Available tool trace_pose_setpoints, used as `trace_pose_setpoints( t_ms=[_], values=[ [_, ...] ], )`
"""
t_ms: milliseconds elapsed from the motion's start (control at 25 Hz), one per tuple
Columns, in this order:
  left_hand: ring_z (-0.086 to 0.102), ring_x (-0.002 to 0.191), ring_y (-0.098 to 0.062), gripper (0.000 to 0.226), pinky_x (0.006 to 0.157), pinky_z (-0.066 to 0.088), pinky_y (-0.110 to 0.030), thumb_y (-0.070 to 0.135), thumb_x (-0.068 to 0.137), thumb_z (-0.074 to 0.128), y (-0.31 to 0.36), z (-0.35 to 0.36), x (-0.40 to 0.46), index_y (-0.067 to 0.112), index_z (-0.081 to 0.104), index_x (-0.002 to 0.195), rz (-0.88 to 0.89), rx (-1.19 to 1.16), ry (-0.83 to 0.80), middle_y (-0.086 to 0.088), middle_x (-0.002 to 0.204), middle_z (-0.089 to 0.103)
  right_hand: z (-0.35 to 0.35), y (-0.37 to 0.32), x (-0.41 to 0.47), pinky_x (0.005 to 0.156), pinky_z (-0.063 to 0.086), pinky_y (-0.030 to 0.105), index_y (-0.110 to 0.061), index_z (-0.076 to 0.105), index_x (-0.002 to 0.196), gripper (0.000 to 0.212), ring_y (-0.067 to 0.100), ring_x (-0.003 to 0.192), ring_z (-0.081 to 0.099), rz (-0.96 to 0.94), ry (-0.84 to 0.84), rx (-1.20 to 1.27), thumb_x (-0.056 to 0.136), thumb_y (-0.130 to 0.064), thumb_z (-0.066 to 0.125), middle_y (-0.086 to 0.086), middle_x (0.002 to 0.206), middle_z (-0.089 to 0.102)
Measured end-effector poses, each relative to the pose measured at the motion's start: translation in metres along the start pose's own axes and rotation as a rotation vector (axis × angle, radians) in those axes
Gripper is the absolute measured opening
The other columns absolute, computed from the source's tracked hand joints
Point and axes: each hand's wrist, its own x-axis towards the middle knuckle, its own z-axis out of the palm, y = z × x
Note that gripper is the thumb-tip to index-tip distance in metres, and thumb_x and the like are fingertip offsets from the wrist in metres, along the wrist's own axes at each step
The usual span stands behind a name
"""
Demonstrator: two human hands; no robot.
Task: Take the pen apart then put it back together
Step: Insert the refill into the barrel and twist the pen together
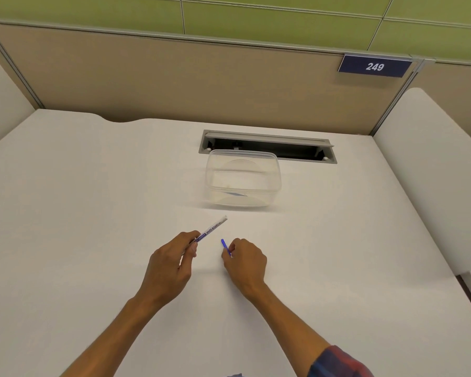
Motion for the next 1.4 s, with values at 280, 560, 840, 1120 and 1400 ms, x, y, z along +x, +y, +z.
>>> trace_pose_setpoints(
  t_ms=[280,560,840,1120,1400],
  values=[
    [0.049,0.064,-0.005,0.023,0.053,0.036,-0.019,0.023,0.092,0.046,-0.001,-0.006,0.005,0.018,0.066,0.101,-0.089,0.057,0.042,0.021,0.073,0.051,-0.04,0.007,-0.009,0.076,0.055,0.027,-0.02,0.073,0.083,0.007,0.008,0.077,0.071,0.072,0.056,0.859,0.088,-0.021,0.068,-0.004,0.076,0.076],
    [0.05,0.06,-0.015,0.023,0.05,0.037,-0.025,0.035,0.088,0.048,0.003,-0.009,0.006,0.024,0.067,0.092,-0.114,-0.01,0.047,0.02,0.082,0.059,-0.07,0.006,-0.023,0.059,0.043,0.011,-0.02,0.076,0.095,0.01,0.0,0.088,0.066,-0.043,0.15,0.976,0.092,-0.016,0.067,-0.008,0.093,0.076],
    [0.047,0.055,-0.015,0.027,0.05,0.036,-0.025,0.038,0.088,0.045,0.004,-0.011,0.005,0.023,0.067,0.091,-0.081,-0.034,0.046,0.02,0.078,0.057,-0.077,0.007,-0.027,0.057,0.04,0.013,-0.021,0.076,0.094,0.01,0.003,0.088,0.065,-0.103,0.138,0.937,0.093,-0.017,0.066,-0.01,0.092,0.075],
    [0.048,0.056,-0.013,0.028,0.051,0.032,-0.017,0.039,0.088,0.046,0.005,-0.013,0.006,0.022,0.068,0.092,-0.075,-0.055,0.042,0.023,0.077,0.057,-0.079,0.008,-0.027,0.058,0.041,0.017,-0.022,0.074,0.094,0.01,0.004,0.09,0.065,-0.13,0.17,0.92,0.093,-0.018,0.065,-0.01,0.093,0.074],
    [0.047,0.056,-0.014,0.021,0.051,0.032,-0.018,0.037,0.088,0.047,0.006,-0.015,0.008,0.027,0.066,0.089,-0.064,-0.048,-0.001,0.018,0.075,0.057,-0.087,0.015,-0.025,0.065,0.041,0.016,-0.025,0.074,0.094,0.013,0.005,0.093,0.064,-0.229,0.114,0.819,0.093,-0.015,0.065,-0.013,0.095,0.073]
  ],
)
